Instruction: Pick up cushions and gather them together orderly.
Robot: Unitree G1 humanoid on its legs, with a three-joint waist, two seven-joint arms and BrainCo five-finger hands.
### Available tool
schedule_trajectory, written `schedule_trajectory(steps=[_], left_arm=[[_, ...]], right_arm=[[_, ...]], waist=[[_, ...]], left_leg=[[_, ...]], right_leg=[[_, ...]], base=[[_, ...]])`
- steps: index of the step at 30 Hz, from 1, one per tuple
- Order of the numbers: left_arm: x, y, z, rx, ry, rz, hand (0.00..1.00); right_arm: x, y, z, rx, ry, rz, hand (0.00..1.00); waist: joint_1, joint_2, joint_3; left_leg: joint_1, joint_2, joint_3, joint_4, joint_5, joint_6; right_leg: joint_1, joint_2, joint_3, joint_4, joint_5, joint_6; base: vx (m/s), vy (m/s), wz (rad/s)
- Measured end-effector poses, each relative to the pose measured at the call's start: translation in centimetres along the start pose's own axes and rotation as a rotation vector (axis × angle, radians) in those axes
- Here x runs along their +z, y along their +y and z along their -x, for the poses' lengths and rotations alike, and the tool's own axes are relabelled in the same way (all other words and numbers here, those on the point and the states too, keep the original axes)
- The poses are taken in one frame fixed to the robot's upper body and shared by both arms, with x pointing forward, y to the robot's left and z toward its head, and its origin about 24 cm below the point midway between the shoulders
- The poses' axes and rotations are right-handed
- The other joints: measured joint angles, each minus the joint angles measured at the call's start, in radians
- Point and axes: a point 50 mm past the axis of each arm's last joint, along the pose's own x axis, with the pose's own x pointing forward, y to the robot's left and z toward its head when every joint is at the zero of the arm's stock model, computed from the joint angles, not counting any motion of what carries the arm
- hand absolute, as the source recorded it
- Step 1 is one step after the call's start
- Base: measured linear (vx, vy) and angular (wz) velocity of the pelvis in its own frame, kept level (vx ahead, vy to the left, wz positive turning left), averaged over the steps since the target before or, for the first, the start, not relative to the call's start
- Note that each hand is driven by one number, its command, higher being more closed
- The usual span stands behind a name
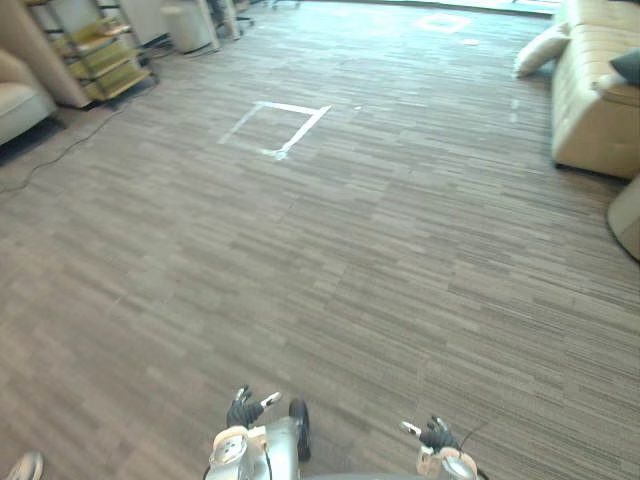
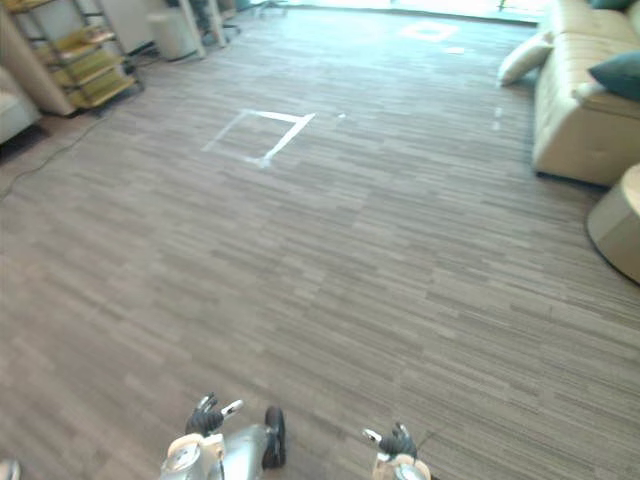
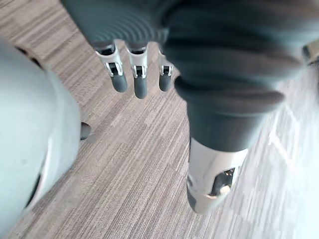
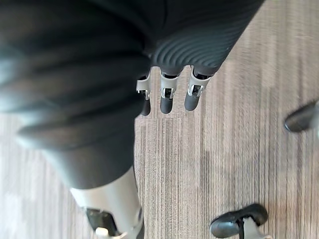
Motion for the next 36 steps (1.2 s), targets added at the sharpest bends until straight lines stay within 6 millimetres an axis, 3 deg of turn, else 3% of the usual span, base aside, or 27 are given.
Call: schedule_trajectory(steps=[1, 2, 3, 5, 7, 9, 10, 11, 12, 13, 15, 16, 17, 18, 19, 21, 24, 25, 27, 28, 29, 30, 31, 33, 34, 35, 36], left_arm=[[-0.2, 0.2, 0.0, 0.005, 0.015, -0.006, 0.0], [-0.4, 0.0, -0.1, 0.0, 0.036, -0.005, 0.0], [-0.7, -0.5, 0.0, -0.011, 0.048, -0.006, 0.0], [-0.9, -1.3, 0.0, -0.036, 0.062, -0.009, 0.0], [-1.5, -1.5, 0.1, -0.049, 0.096, -0.031, 0.0], [-1.6, -1.9, 0.0, -0.071, 0.111, -0.071, 0.0], [-1.6, -2.0, -0.1, -0.08, 0.115, -0.094, 0.0], [-1.8, -2.0, 0.0, -0.089, 0.126, -0.12, 0.0], [-2.2, -2.6, 0.1, -0.105, 0.136, -0.122, 0.0], [-2.3, -2.3, 0.2, -0.094, 0.144, -0.114, 0.0], [-2.0, -2.8, 0.1, -0.096, 0.125, -0.097, 0.0], [-2.1, -2.3, 0.3, -0.073, 0.122, -0.073, 0.0], [-1.8, -2.1, 0.2, -0.064, 0.103, -0.059, 0.0], [-1.1, -2.0, 0.2, -0.049, 0.07, -0.023, 0.0], [-1.0, -1.9, 0.2, -0.045, 0.064, -0.022, 0.0], [-0.4, -1.0, 0.2, -0.023, 0.025, -0.028, 0.0], [-0.1, -0.7, 0.3, -0.015, -0.01, -0.023, 0.0], [0.0, -0.9, 0.4, -0.018, -0.017, -0.015, 0.0], [0.0, -0.9, 0.4, -0.019, -0.023, -0.004, 0.0], [-0.1, -0.9, 0.4, -0.021, -0.023, -0.01, 0.0], [-0.4, -0.6, 0.4, -0.016, -0.012, -0.016, 0.0], [-0.3, -0.1, 0.4, -0.006, -0.009, -0.028, 0.0], [-0.3, 0.3, 0.3, 0.001, -0.004, -0.036, 0.0], [-0.4, 0.7, 0.1, 0.003, 0.01, -0.061, 0.0], [-0.7, 0.9, 0.1, -0.001, 0.025, -0.085, 0.0], [-0.7, 0.8, 0.1, -0.002, 0.032, -0.087, 0.0], [-0.9, 0.6, 0.1, -0.005, 0.043, -0.085, 0.0]], right_arm=[[-0.1, -0.1, 0.1, -0.002, -0.002, -0.001, 0.0], [0.3, -0.2, 0.0, -0.001, -0.02, 0.006, 0.0], [0.6, -0.4, 0.0, 0.0, -0.037, 0.008, 0.0], [1.4, -0.6, 0.0, -0.001, -0.075, 0.008, 0.0], [1.5, -1.0, -0.1, -0.011, -0.079, 0.006, 0.0], [1.9, -1.2, -0.2, -0.021, -0.085, -0.019, 0.0], [2.0, -1.6, -0.3, -0.028, -0.081, -0.008, 0.0], [1.7, -2.2, -0.3, -0.043, -0.064, 0.001, 0.0], [2.3, -3.0, -0.5, -0.06, -0.068, 0.015, 0.0], [2.7, -2.8, -0.6, -0.057, -0.076, 0.011, 0.0], [2.7, -3.0, -0.5, -0.064, -0.082, 0.005, 0.0], [2.6, -3.0, -0.4, -0.061, -0.082, 0.018, 0.0], [2.6, -2.9, -0.4, -0.056, -0.089, 0.027, 0.0], [3.0, -1.5, -0.5, -0.015, -0.095, 0.06, 0.0], [3.2, -1.4, -0.5, -0.011, -0.101, 0.066, 0.0], [2.9, 0.0, -0.4, 0.03, -0.097, 0.07, 0.0], [2.7, 0.7, -0.3, 0.051, -0.095, 0.089, 0.0], [2.6, 0.5, -0.3, 0.046, -0.09, 0.089, 0.0], [2.6, 0.0, -0.4, 0.032, -0.087, 0.086, 0.0], [2.4, -0.2, -0.4, 0.024, -0.074, 0.084, 0.0], [1.7, -0.2, -0.4, 0.023, -0.049, 0.079, 0.0], [1.4, 0.0, -0.3, 0.025, -0.038, 0.077, 0.0], [0.7, 0.2, -0.1, 0.028, -0.025, 0.068, 0.0], [0.1, 0.1, 0.0, 0.019, -0.007, 0.06, 0.0], [0.0, 0.1, 0.0, 0.019, -0.006, 0.061, 0.0], [0.3, 0.1, 0.0, 0.02, -0.021, 0.063, 0.0], [0.5, 0.0, 0.0, 0.019, -0.039, 0.064, 0.0]], waist=[[-0.011, 0.005, 0.009], [-0.011, 0.001, 0.008], [-0.016, 0.021, 0.018], [-0.022, 0.044, 0.018], [-0.047, 0.043, 0.018], [-0.073, 0.041, 0.019], [-0.089, 0.036, 0.018], [-0.105, 0.036, 0.024], [-0.096, 0.087, 0.03], [-0.085, 0.088, 0.041], [-0.092, 0.09, 0.056], [-0.094, 0.102, 0.053], [-0.09, 0.103, 0.054], [-0.051, 0.127, 0.068], [-0.049, 0.127, 0.069], [-0.024, 0.093, 0.075], [-0.011, 0.088, 0.068], [-0.007, 0.088, 0.069], [-0.001, 0.097, 0.058], [0.008, 0.101, 0.05], [0.01, 0.093, 0.036], [0.01, 0.068, 0.017], [-0.004, 0.044, 0.009], [-0.002, 0.021, 0.008], [-0.005, 0.021, 0.008], [-0.006, 0.028, 0.012], [-0.007, 0.025, 0.011]], left_leg=[[0.078, -0.007, 0.005, -0.029, -0.034, 0.0], [0.148, -0.004, 0.018, -0.049, -0.059, 0.003], [0.211, 0.004, 0.024, -0.08, -0.079, 0.002], [0.336, 0.025, 0.052, -0.152, -0.142, -0.006], [0.419, 0.033, 0.061, -0.187, -0.181, -0.016], [0.474, 0.028, 0.053, -0.217, -0.216, -0.031], [0.504, 0.012, 0.037, -0.241, -0.216, -0.039], [0.535, 0.004, -0.009, -0.249, -0.215, -0.04], [0.573, 0.047, -0.052, -0.24, -0.191, -0.054], [0.566, 0.047, -0.067, -0.213, -0.164, -0.08], [0.524, 0.037, -0.117, 0.002, -0.054, -0.096], [0.425, 0.071, -0.135, 0.251, 0.027, -0.145], [0.324, 0.108, -0.143, 0.481, 0.049, -0.176], [0.169, 0.186, -0.119, 0.779, 0.009, -0.143], [0.146, 0.193, -0.115, 0.803, -0.003, -0.13], [0.052, 0.212, -0.039, 0.749, -0.078, -0.094], [-0.041, 0.196, 0.027, 0.484, -0.118, -0.08], [-0.061, 0.168, 0.041, 0.288, -0.101, -0.086], [-0.106, 0.134, 0.023, 0.012, -0.027, -0.133], [-0.14, 0.127, 0.012, -0.021, 0.052, -0.128], [-0.128, 0.107, 0.011, -0.02, 0.149, -0.088], [-0.125, 0.077, 0.026, -0.012, 0.135, -0.026], [-0.117, 0.05, 0.043, 0.024, 0.101, 0.016], [-0.043, 0.021, 0.048, 0.05, 0.038, 0.033], [0.028, 0.01, 0.046, 0.034, 0.01, 0.043], [0.104, 0.003, 0.044, 0.001, -0.03, 0.042], [0.169, -0.001, 0.044, -0.024, -0.069, 0.029]], right_leg=[[-0.087, 0.0, -0.02, 0.219, 0.069, 0.047], [-0.156, -0.001, -0.057, 0.353, 0.041, 0.016], [-0.215, -0.001, -0.103, 0.405, 0.01, -0.007], [-0.372, 0.001, -0.244, 0.381, -0.059, -0.073], [-0.459, 0.01, -0.338, 0.245, -0.08, -0.087], [-0.542, 0.032, -0.389, -0.041, 0.01, -0.092], [-0.559, 0.04, -0.404, -0.213, 0.109, -0.101], [-0.564, 0.045, -0.387, -0.244, 0.243, -0.146], [-0.535, 0.076, -0.392, -0.218, 0.241, -0.221], [-0.533, 0.068, -0.393, -0.18, 0.21, -0.236], [-0.516, 0.037, -0.417, -0.046, 0.133, -0.25], [-0.443, 0.035, -0.415, -0.077, 0.093, -0.233], [-0.371, 0.053, -0.383, -0.142, 0.05, -0.225], [-0.253, 0.111, -0.344, -0.218, 0.022, -0.251], [-0.234, 0.117, -0.336, -0.231, 0.017, -0.252], [-0.084, 0.114, -0.275, -0.319, -0.021, -0.259], [0.02, 0.094, -0.206, -0.381, -0.063, -0.239], [0.058, 0.073, -0.181, -0.408, -0.081, -0.226], [0.108, 0.047, -0.147, -0.455, -0.107, -0.192], [0.147, 0.03, -0.123, -0.487, -0.12, -0.175], [0.176, 0.001, -0.099, -0.501, -0.122, -0.172], [0.168, -0.033, -0.083, -0.481, -0.118, -0.164], [0.145, -0.07, -0.069, -0.415, -0.085, -0.112], [0.117, -0.078, -0.035, -0.239, 0.0, -0.031], [0.067, -0.062, -0.014, -0.058, 0.091, 0.028], [-0.022, -0.048, -0.024, 0.159, 0.114, 0.064], [-0.099, -0.038, -0.044, 0.303, 0.078, 0.036]], base=[[0.55, 0.236, -0.54], [0.53, 0.216, -0.5], [0.46, 0.188, -0.48], [0.49, 0.176, -0.5], [0.46, 0.09, -0.21], [0.64, 0.014, 0.19], [0.82, -0.026, 0.51], [0.9, -0.048, 0.32], [0.77, -0.053, 0.14], [0.71, -0.106, 0.03], [0.59, -0.15, 0.28], [0.52, -0.112, 0.27], [0.75, -0.073, -0.33], [0.61, 0.009, -0.52], [0.67, 0.027, -0.73], [0.48, 0.043, -0.61], [0.46, 0.099, -0.7], [0.59, 0.197, -0.54], [0.75, 0.327, -0.55], [0.71, 0.356, -0.63], [0.8, 0.386, -0.58], [0.81, 0.381, -0.35], [0.94, 0.44, -0.14], [0.74, 0.34, -0.16], [0.65, 0.27, -0.4], [0.61, 0.242, -0.53], [0.54, 0.186, -0.62]])
